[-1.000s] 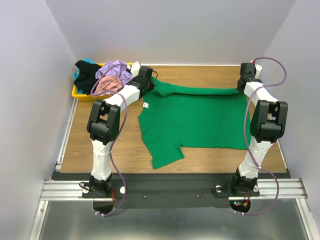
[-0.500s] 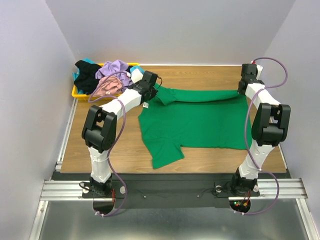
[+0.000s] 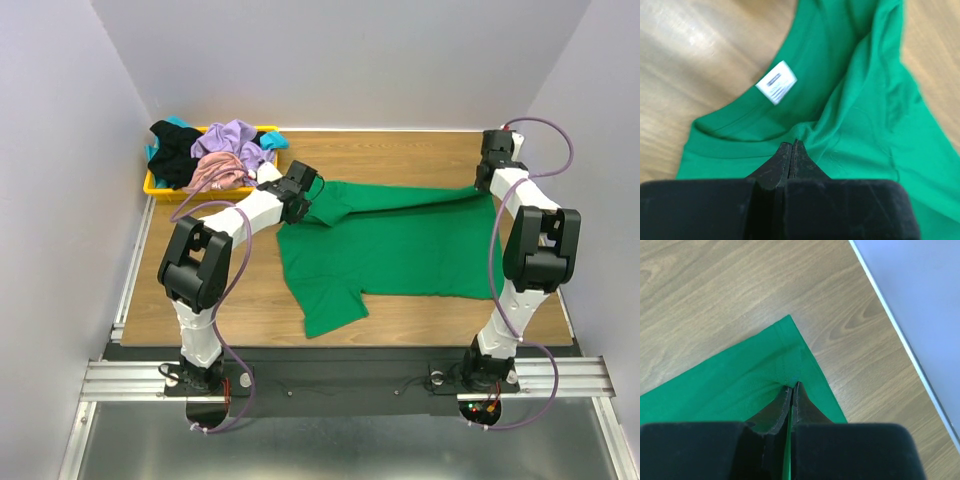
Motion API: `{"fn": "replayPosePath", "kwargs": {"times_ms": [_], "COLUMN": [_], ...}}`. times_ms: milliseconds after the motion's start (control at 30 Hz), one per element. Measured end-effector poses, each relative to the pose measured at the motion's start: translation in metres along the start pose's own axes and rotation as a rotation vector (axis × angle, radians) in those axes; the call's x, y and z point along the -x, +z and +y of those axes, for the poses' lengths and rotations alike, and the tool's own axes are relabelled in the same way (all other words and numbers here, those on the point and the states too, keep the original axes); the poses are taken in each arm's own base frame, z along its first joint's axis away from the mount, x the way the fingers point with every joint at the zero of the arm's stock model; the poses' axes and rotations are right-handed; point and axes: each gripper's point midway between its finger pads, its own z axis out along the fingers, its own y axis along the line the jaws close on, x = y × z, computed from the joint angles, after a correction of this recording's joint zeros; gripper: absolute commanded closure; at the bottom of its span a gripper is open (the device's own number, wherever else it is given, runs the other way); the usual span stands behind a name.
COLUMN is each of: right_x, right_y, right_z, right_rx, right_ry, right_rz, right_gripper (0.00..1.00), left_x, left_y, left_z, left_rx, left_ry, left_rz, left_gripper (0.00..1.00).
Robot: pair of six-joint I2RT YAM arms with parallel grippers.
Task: Fold and stack the t-shirts
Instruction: Fold the tshirt
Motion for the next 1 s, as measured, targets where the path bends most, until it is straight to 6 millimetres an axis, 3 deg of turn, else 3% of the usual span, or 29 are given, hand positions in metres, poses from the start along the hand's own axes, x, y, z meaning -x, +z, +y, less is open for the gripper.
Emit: {"fn": "replayPosePath", "kwargs": {"times_ms": [33, 100, 133, 167, 233, 267, 333, 367, 400, 533, 667, 700, 733, 867, 967, 1000], "right_x": [-0.004, -0.015, -0.022, -0.035, -0.052, -0.058, -0.072, -0.076, -0.078, -0.07, -0.043, -0.039, -0.031, -0.02, -0.034, -0.053], "right_y": [0.001, 0.002, 0.003, 0.004, 0.004, 0.003, 0.0, -0.002, -0.003, -0.016, -0.041, -0.047, -0.056, -0.091, -0.124, -0.148], "right_z": [0.0, -0.001, -0.002, -0.004, -0.007, -0.008, -0.012, -0.014, -0.015, -0.018, -0.014, -0.011, -0.007, 0.029, 0.084, 0.122], "right_rx": [-0.002, -0.006, -0.01, -0.016, -0.026, -0.03, -0.039, -0.041, -0.044, -0.035, 0.043, 0.074, 0.114, 0.329, 0.466, 0.558], "right_ry": [0.001, -0.002, -0.002, -0.006, -0.005, -0.004, -0.002, 0.001, 0.008, 0.038, 0.087, 0.095, 0.108, 0.107, 0.015, -0.059], "right_rz": [0.008, 0.028, 0.042, 0.069, 0.106, 0.118, 0.148, 0.156, 0.159, 0.143, 0.08, 0.071, 0.054, 0.036, 0.033, 0.042], "right_gripper": [0.95, 0.93, 0.92, 0.86, 0.71, 0.71, 0.51, 0.34, 0.27, 0.0, 0.0, 0.0, 0.0, 0.0, 0.01, 0.02], "left_x": [-0.003, -0.009, -0.015, -0.017, -0.026, -0.03, -0.036, -0.039, -0.043, -0.046, -0.03, -0.026, -0.019, 0.001, 0.016, 0.018], "left_y": [0.001, 0.003, 0.004, 0.004, 0.004, 0.004, 0.003, 0.002, -0.002, -0.023, -0.049, -0.053, -0.056, -0.063, -0.06, -0.057], "left_z": [0.004, 0.01, 0.013, 0.014, 0.019, 0.021, 0.025, 0.027, 0.029, 0.031, 0.016, 0.014, 0.008, -0.018, -0.044, -0.05], "left_rx": [0.008, 0.017, 0.018, 0.018, 0.019, 0.019, 0.022, 0.02, 0.02, -0.001, -0.071, -0.076, -0.087, -0.141, -0.185, -0.199], "left_ry": [0.003, 0.011, 0.017, 0.02, 0.044, 0.055, 0.079, 0.092, 0.106, 0.139, 0.142, 0.145, 0.149, 0.179, 0.21, 0.218], "left_rz": [0.007, 0.027, 0.046, 0.056, 0.088, 0.1, 0.114, 0.117, 0.123, 0.125, 0.086, 0.078, 0.06, 0.007, -0.024, -0.027], "left_gripper": [0.91, 0.89, 0.81, 0.62, 0.54, 0.51, 0.41, 0.37, 0.34, 0.31, 0.25, 0.14, 0.11, 0.11, 0.11, 0.11]}}
